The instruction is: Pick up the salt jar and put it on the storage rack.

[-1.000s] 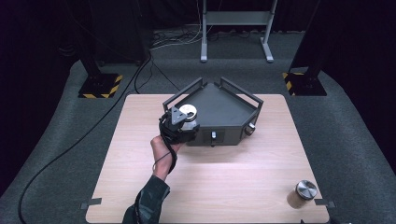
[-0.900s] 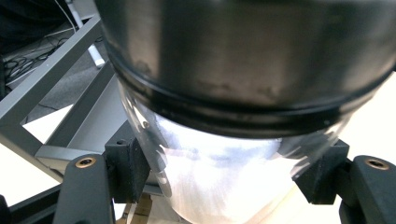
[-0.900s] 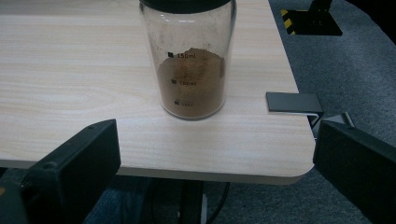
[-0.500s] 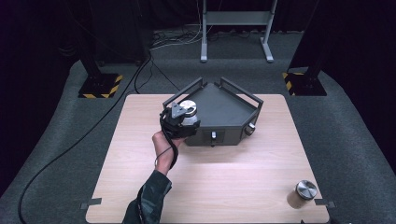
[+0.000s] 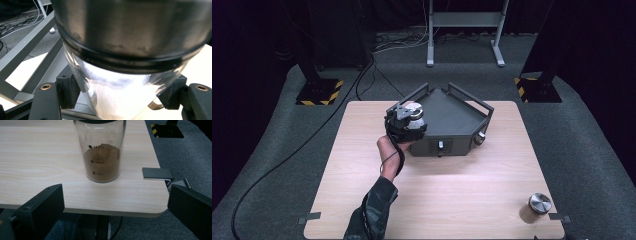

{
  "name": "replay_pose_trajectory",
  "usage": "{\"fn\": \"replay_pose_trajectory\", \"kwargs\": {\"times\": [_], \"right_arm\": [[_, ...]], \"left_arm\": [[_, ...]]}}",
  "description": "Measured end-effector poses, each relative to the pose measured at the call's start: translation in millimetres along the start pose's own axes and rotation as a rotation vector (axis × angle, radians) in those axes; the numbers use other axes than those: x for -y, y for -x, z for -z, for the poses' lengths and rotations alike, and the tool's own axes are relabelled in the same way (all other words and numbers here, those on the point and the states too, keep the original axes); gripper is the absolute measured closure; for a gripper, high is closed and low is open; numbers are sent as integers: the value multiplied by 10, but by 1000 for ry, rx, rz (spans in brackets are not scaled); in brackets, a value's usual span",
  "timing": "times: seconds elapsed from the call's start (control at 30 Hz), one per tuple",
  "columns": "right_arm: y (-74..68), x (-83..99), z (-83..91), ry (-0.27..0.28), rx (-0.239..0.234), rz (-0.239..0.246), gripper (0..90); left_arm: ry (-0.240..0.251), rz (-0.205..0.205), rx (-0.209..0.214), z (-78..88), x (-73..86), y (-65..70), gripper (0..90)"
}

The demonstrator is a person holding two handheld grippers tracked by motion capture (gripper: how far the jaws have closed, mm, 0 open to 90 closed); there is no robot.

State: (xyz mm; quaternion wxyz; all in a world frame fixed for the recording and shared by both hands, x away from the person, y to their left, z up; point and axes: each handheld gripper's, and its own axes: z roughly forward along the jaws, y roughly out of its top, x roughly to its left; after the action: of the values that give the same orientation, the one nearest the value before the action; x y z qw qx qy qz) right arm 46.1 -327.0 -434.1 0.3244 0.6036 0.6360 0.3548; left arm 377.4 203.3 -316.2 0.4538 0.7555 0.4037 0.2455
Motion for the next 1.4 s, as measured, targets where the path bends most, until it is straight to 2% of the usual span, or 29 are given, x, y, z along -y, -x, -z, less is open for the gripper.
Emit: {"fn": "replay_pose_trajectory", "kwargs": {"times": [0.5,0.9,1.4], "right_arm": [[3,-23,3,-3,5,4,0],[2,-50,-3,-9,5,13,0],[13,-38,5,-7,6,12,0]], "left_arm": [[-6,26,-2,-118,-42,-42,315],[-37,34,-6,-223,-101,-84,315],[-55,58,-7,-310,-56,-104,315]]}}
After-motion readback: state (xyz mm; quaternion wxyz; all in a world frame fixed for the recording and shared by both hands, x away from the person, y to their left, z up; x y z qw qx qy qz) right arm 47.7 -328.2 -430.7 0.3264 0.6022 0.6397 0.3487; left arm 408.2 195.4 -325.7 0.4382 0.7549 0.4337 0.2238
